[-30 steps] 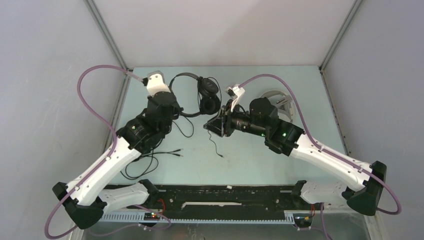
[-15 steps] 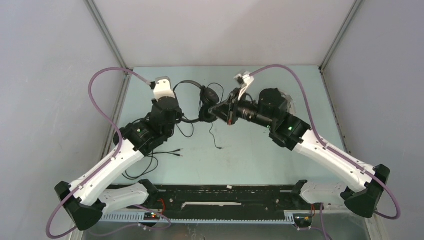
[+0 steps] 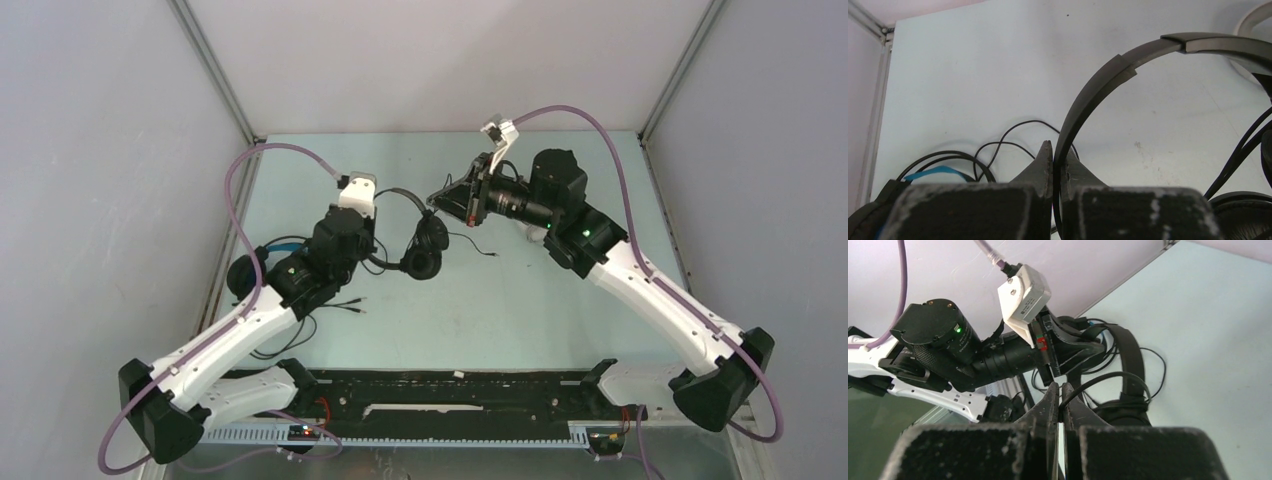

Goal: Wrap the headphones
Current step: Wrap the headphones cable around the headphones.

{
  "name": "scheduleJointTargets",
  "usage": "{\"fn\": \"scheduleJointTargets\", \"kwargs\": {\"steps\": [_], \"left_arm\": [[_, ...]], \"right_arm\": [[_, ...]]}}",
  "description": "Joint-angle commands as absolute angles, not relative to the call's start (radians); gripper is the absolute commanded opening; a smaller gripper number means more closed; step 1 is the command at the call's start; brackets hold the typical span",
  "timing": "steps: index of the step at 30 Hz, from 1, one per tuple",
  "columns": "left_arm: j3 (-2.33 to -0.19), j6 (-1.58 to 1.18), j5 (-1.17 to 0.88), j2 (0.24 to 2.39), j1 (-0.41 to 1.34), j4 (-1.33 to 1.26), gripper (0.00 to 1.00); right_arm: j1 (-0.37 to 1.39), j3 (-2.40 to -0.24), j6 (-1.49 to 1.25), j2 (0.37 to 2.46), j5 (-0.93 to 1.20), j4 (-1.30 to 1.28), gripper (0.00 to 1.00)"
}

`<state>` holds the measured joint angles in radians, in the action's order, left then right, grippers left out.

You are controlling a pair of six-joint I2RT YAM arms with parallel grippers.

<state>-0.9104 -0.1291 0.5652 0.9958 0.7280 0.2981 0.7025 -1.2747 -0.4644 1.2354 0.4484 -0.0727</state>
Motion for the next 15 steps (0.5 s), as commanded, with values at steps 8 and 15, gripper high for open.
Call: {"fn": "scheduleJointTargets", "kwargs": {"steps": [8, 15], "left_arm": [[-0.901, -0.013, 0.476, 1.071, 0.759, 0.174, 0.00], [-0.953, -0.046, 0.563, 1.114, 0.763, 0.237, 0.00]], "right_arm": [[0.683, -1.417, -0.485, 1.322, 0.531, -0.100, 0.00], [0.684, -1.435, -0.513, 1.330, 0.636, -0.125, 0.00]]}}
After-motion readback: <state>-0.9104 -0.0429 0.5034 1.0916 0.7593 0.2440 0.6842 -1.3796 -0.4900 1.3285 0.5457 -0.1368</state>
